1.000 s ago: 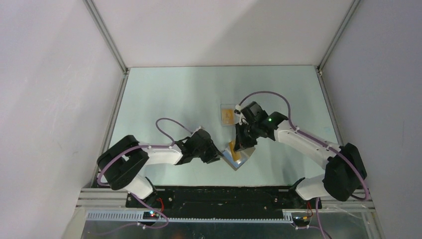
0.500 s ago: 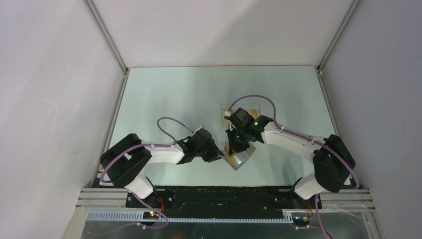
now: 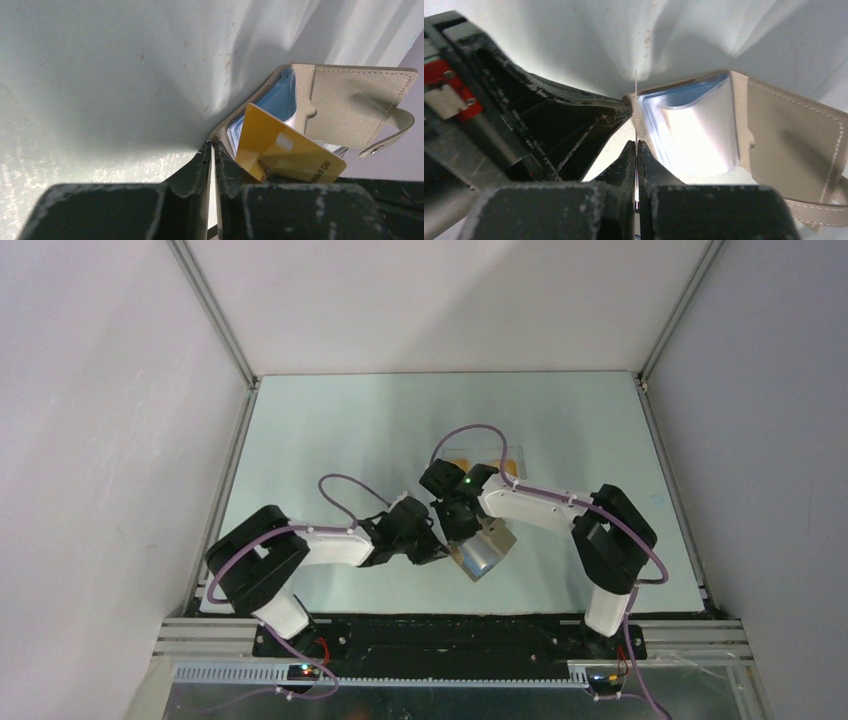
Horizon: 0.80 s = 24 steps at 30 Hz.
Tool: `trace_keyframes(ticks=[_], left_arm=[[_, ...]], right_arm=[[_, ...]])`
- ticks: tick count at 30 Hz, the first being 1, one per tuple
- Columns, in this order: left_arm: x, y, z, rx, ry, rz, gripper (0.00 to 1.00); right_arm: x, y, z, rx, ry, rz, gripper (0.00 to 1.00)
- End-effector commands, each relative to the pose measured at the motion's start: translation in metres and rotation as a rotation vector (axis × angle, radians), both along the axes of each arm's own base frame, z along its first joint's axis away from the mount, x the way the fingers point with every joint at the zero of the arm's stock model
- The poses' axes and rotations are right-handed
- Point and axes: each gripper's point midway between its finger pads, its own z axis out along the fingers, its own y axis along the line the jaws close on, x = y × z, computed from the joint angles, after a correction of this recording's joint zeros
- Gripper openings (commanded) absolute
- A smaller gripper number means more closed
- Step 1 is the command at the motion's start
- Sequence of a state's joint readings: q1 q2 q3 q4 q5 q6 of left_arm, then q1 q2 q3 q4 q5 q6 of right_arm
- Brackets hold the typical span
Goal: Put the credit cards into the card holder
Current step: Insert the credit card into the card slot.
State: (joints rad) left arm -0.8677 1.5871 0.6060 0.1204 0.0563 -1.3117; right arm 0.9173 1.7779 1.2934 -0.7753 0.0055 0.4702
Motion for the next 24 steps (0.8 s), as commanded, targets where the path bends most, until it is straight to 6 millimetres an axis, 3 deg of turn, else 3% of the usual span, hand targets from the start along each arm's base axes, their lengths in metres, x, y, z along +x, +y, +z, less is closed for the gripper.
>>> trace_keyframes(ticks=[1, 8, 18, 24], left_arm=[[-0.002, 0.012, -0.017, 0.09, 0.023, 0.013, 0.1], [-0.003, 0.012, -0.022, 0.113, 0.038, 0.003, 0.06], [-0.002, 0.011, -0.024, 0.125, 0.042, -0.004, 0.05], [-0.002, 0.01, -0.026, 0.134, 0.048, -0.01, 0.05]], right_arm=[[0.014, -0.012, 0.007, -0.085, -0.04, -0.033, 0.0], [0.025, -0.023, 0.02, -0.066, -0.044, -0.06, 0.0], [0.036, -0.055, 0.014, -0.18, -0.046, -0.066, 0.0], [0.043, -0.074, 0.03, -0.267, -0.111, -0.062, 0.0]])
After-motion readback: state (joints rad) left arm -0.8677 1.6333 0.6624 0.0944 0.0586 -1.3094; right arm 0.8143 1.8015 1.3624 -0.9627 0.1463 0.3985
